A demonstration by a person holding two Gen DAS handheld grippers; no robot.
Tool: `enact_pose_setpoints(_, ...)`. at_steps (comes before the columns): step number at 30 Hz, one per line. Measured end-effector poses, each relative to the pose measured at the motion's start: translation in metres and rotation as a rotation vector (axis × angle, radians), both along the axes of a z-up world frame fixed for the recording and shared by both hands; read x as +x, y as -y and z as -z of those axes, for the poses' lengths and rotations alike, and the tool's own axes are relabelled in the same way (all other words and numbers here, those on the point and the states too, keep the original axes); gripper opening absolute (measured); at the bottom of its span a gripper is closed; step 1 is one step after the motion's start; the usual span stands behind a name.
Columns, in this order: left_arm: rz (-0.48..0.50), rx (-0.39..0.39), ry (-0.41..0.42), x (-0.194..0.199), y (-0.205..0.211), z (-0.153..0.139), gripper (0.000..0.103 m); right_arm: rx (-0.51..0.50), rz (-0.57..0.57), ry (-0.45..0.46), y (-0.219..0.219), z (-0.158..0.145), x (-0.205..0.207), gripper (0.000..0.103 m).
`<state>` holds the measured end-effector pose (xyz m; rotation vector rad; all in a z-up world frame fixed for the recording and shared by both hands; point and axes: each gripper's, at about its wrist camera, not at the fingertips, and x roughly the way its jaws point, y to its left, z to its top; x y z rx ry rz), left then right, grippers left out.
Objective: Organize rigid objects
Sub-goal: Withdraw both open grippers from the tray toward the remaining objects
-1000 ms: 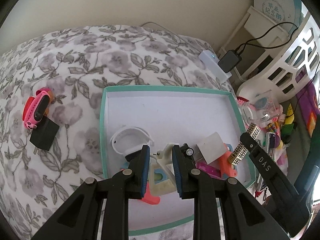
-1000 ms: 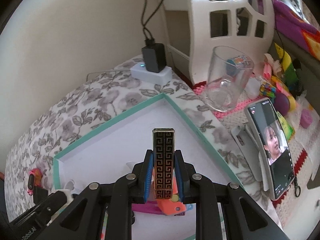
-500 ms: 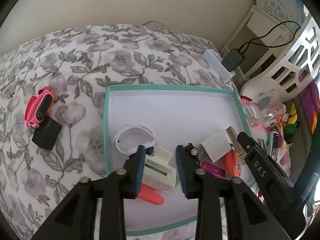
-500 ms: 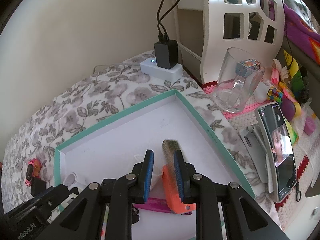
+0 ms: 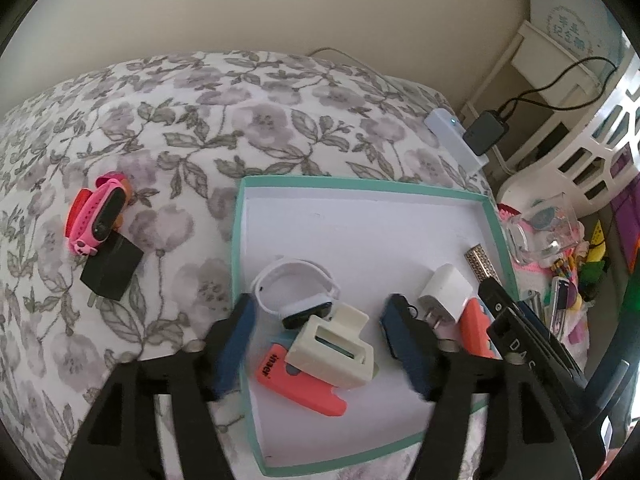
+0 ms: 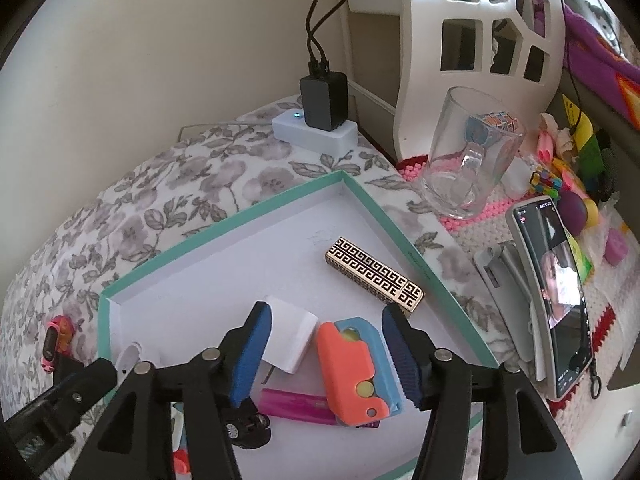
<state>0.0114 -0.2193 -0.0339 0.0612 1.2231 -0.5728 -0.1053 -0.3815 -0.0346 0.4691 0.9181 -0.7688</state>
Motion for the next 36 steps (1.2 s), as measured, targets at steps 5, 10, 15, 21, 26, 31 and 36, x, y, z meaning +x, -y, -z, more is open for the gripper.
enact_pose_setpoints(5,-0.044,0.02,0.024,0.004,-0.006,-0.001,0.086,-0.008,-0.002,-0.011,-0.001,0.002,0.001,0.076)
enact_pose_setpoints(10,-0.088,0.05,0.029,0.009,-0.012,0.004,0.087,-0.011,-0.003,-0.018,-0.001,0.003,0.001,0.085)
enact_pose_setpoints(15,-0.127,0.068,0.021,0.014,-0.019,0.008,0.103,-0.013,-0.008,-0.022,-0.001,0.004,0.002,0.086)
enact_pose_setpoints(21,-0.161,0.091,0.031,0.018,-0.025,0.009,0.103,-0.024,-0.018,-0.032,-0.003,0.005,0.004,0.094)
enact_pose_setpoints(26,-0.191,0.107,0.04,0.023,-0.033,0.006,0.103,-0.02,-0.023,-0.033,-0.005,0.005,0.005,0.103)
enact_pose_setpoints(31,-0.233,0.144,0.047,0.035,-0.047,0.005,0.103,-0.02,-0.059,-0.019,-0.018,-0.001,0.014,0.103)
enact_pose_setpoints(36,-0.285,0.212,0.058,0.05,-0.067,0.004,0.103,-0.035,-0.133,0.018,-0.043,-0.014,0.027,0.103)
